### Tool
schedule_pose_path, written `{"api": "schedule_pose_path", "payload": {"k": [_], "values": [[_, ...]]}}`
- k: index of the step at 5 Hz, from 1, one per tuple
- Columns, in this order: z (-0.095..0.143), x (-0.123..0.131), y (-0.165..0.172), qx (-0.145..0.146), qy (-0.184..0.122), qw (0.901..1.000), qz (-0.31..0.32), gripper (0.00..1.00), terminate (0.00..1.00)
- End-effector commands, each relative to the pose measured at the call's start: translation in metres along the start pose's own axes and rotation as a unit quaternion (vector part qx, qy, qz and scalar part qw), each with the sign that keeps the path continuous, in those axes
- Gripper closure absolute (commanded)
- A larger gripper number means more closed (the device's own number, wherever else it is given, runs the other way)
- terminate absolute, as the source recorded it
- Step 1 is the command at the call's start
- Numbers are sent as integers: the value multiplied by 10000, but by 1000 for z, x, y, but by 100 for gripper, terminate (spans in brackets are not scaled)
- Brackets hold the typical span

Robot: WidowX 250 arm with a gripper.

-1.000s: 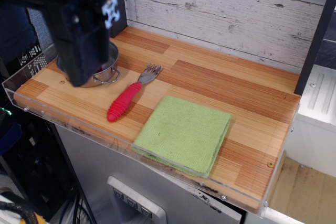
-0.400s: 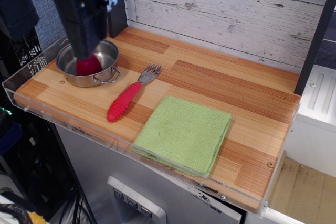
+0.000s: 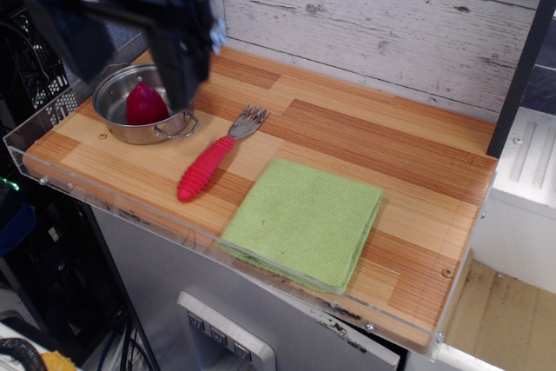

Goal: Move green towel up to middle of right side

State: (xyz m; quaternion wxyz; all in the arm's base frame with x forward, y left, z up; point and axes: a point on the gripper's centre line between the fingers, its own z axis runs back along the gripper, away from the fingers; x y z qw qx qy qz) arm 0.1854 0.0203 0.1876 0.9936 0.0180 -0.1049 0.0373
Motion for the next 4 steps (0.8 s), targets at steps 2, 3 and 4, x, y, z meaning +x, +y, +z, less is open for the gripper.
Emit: {"api": "schedule_pose_path", "payload": {"k": [2, 3, 4], "values": [[-56, 31, -26, -408, 88, 9991, -112, 0, 0], [-73, 38, -30, -260, 140, 9995, -74, 0, 0], [-90, 42, -38, -159, 161, 9997, 103, 0, 0]]}}
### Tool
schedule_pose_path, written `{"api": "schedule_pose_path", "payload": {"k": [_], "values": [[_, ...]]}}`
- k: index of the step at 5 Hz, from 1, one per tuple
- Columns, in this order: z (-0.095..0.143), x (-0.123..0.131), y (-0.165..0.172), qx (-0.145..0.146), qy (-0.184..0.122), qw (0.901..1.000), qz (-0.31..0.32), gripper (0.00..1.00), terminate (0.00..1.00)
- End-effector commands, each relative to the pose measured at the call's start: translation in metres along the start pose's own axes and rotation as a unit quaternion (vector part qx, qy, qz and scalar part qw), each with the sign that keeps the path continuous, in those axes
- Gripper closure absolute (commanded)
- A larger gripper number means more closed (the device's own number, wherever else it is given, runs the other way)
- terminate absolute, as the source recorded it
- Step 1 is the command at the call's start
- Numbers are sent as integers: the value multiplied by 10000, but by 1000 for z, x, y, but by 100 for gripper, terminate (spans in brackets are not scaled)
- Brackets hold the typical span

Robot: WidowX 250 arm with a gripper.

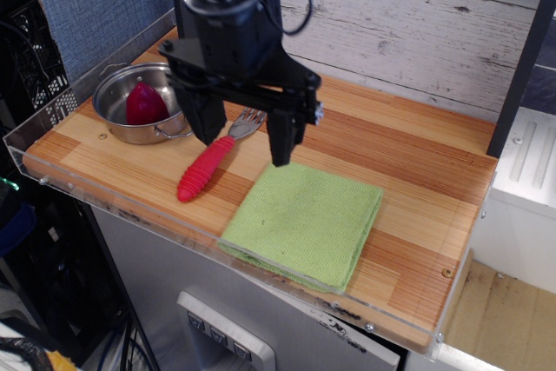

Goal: Move green towel up to middle of right side

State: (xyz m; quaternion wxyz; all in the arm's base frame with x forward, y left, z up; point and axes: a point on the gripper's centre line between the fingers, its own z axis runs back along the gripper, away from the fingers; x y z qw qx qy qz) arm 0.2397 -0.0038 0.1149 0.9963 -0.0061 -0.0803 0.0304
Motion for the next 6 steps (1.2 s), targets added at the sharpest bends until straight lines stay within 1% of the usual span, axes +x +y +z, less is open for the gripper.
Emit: {"api": "schedule_pose_path", "payload": {"k": [1, 2, 4, 5, 6], "values": [[-26, 13, -15, 222, -43, 9994, 272, 0, 0], [-49, 20, -20, 229, 175, 9992, 285, 0, 0], [-84, 25, -27, 189, 546, 9981, 202, 0, 0], [-94, 24, -26, 200, 643, 9975, 207, 0, 0], [-103, 14, -22, 264, 707, 9970, 142, 0, 0]]}}
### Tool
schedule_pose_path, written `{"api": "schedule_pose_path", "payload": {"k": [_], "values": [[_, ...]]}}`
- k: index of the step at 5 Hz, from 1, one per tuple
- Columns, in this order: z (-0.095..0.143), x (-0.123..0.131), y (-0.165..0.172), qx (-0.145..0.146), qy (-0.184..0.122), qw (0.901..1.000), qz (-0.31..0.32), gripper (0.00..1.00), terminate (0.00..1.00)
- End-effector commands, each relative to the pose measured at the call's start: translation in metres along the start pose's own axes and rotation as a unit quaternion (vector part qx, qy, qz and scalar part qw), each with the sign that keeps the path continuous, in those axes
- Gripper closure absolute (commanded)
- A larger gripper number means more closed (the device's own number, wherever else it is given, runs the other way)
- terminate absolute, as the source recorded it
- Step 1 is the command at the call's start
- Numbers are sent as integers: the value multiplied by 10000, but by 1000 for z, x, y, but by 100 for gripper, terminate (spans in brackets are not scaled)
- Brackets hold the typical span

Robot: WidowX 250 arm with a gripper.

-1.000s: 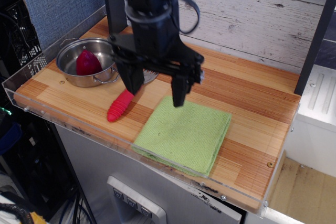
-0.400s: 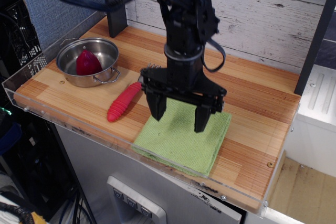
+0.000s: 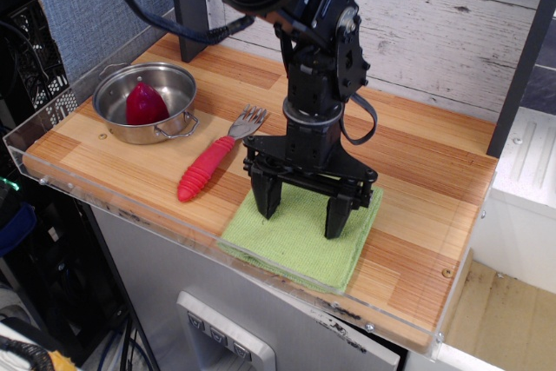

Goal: Move green towel up to middle of right side

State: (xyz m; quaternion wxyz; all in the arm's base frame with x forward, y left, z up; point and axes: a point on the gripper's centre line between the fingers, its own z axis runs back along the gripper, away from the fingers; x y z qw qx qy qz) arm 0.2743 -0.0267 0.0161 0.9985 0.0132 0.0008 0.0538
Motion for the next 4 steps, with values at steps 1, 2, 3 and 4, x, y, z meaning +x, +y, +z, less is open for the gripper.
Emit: {"api": "schedule_pose_path", "payload": {"k": [1, 2, 3, 4], "values": [[-14, -7, 3, -64, 39, 9998, -201, 0, 0], [-15, 4, 1, -119, 2, 9990, -437, 0, 0], [-18, 24, -1, -176, -43, 9982, -565, 0, 0], [-22, 58, 0, -283, -46, 9983, -499, 0, 0]]}}
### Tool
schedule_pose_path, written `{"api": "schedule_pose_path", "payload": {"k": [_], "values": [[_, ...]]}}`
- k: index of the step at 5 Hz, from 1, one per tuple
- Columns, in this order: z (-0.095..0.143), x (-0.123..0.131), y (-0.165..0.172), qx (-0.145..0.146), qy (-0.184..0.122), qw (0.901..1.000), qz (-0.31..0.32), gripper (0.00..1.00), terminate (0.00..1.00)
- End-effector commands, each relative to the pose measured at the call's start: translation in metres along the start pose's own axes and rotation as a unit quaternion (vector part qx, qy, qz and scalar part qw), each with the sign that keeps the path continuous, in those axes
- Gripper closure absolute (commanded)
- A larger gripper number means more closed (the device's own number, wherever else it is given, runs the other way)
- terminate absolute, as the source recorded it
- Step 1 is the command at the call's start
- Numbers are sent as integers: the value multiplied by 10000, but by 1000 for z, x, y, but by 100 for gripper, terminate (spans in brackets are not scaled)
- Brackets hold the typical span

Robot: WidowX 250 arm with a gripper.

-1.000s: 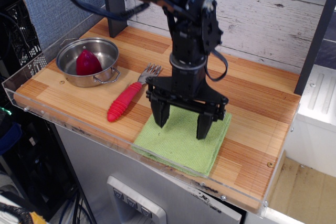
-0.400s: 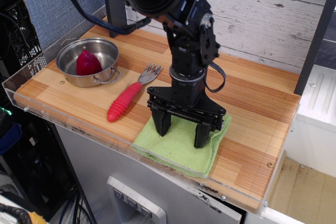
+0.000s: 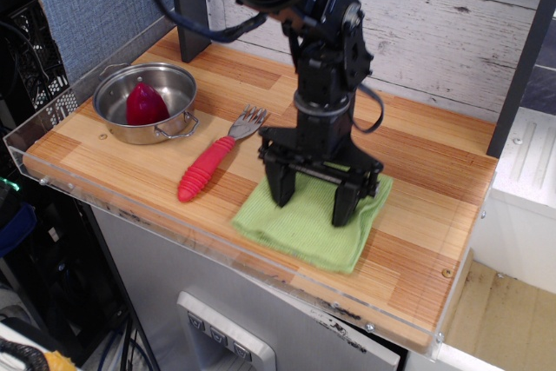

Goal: Move green towel up to middle of right side

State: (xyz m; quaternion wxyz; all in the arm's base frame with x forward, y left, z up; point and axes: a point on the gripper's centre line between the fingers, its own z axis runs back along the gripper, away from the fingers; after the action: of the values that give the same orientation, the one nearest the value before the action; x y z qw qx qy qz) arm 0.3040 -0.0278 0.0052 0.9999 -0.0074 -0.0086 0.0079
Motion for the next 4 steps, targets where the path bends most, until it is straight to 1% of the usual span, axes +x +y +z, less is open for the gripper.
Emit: {"api": "schedule_pose_path", "payload": {"k": [1, 2, 3, 4], "values": [[-10, 58, 11, -208, -56, 9998, 33, 0, 0], [1, 81, 4, -285, -233, 9993, -62, 0, 0], [11, 77, -12, -299, -312, 9989, -203, 0, 0], [23, 58, -25, -252, -441, 9980, -369, 0, 0]]}}
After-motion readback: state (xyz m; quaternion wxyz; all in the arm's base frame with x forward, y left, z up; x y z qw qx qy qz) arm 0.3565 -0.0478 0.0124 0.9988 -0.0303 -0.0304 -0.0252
